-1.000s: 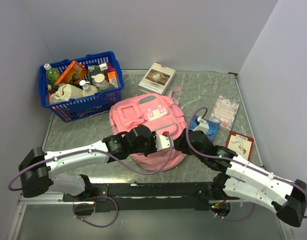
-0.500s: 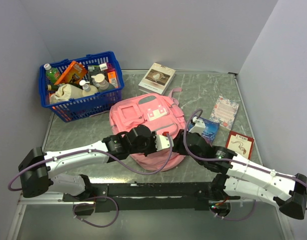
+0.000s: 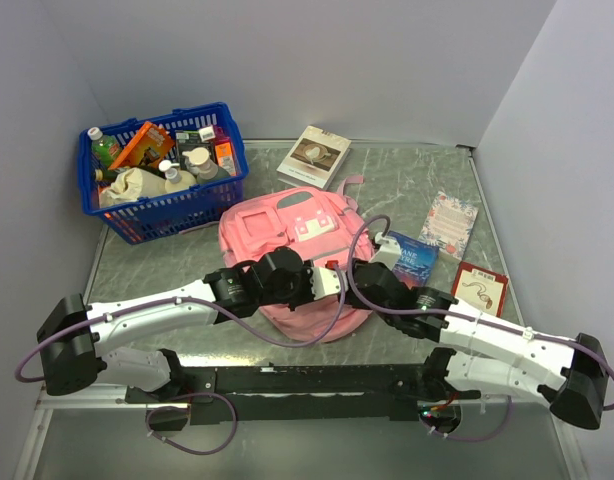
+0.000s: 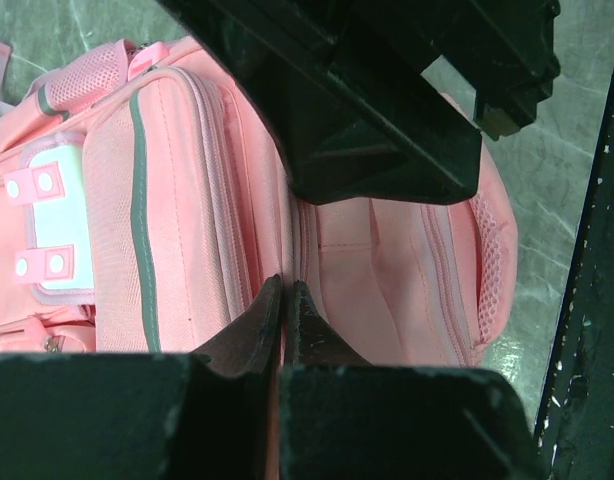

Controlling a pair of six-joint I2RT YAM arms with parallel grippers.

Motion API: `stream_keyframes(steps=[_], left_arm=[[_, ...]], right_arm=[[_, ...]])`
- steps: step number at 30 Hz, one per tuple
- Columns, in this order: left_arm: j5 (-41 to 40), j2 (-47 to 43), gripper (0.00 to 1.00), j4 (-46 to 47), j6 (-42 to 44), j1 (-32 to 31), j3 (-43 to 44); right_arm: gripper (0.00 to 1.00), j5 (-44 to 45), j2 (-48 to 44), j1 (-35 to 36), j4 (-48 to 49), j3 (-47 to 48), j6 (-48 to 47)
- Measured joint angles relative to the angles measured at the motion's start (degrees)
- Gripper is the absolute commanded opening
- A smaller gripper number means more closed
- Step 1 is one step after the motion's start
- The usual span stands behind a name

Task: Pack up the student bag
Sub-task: Zip the student bag at the center of the board.

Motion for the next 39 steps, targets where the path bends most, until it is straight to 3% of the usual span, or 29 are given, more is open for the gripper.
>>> stream_keyframes(steps=[12, 22, 34, 39], left_arm=[[0.0, 0.0, 0.01, 0.7, 0.0, 0.0, 0.0], [0.0, 0.0, 0.01, 0.7, 0.1, 0.0, 0.0], [0.0, 0.0, 0.01, 0.7, 0.2, 0.0, 0.0], [0.1, 0.0, 0.01, 0.6, 0.2, 0.0, 0.0]], right_arm=[[0.53, 1.9, -8.2, -1.6, -3.6, -4.6, 1.3], [0.5, 2.0, -7.4, -2.6, -3.8, -4.4, -1.9], [0.4, -3.1, -4.9, -3.6, 4.6, -4.9, -11.9], [0.27, -4.1, -4.4, -3.6, 6.1, -6.1, -12.7]])
